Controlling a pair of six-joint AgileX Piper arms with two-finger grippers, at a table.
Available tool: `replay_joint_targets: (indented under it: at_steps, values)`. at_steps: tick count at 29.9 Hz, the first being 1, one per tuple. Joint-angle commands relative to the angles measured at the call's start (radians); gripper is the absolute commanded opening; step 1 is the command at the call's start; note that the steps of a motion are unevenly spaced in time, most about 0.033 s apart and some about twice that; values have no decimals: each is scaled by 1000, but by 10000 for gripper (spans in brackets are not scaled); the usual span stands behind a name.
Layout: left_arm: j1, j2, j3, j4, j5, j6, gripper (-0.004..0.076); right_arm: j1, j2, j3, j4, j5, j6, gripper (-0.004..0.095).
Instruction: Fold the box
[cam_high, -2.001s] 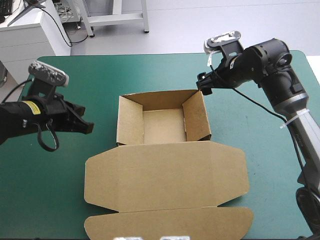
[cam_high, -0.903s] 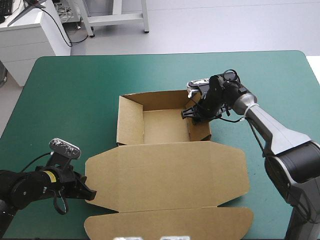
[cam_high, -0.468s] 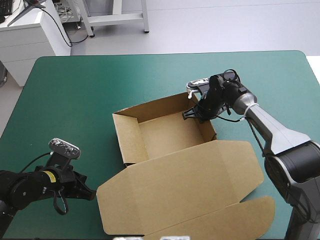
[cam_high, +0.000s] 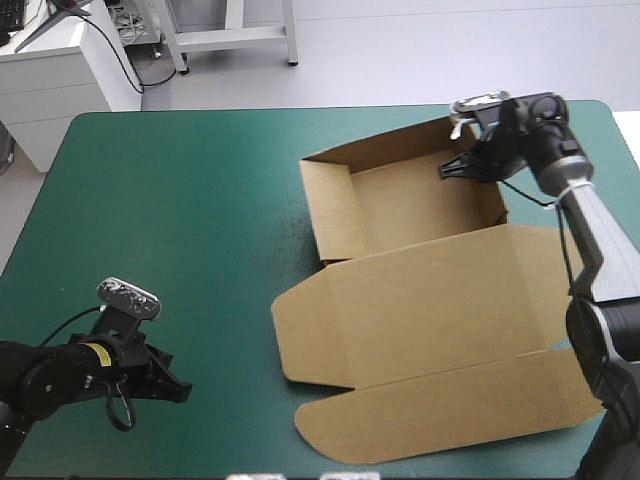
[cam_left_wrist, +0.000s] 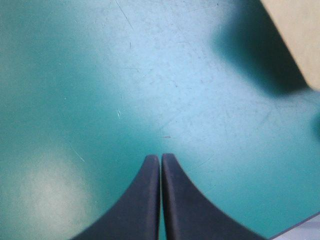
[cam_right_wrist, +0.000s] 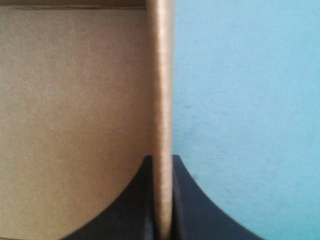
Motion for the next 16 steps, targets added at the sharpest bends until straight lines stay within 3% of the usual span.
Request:
replay_joint_targets:
  at_steps: [1,9,16]
  values:
    - [-1,-3,-24,-14,-34,-10,-8,-120,-67,-53,-11,-8,-9,-19]
    - [-1,-3,-24,-5,-46,-10,-8,-389,-59,-53,-11,-11,-9,-19]
    - [-1,-3,-24,49,-48,-6,-8,-547,-21,-53,5,-7,-9,-19]
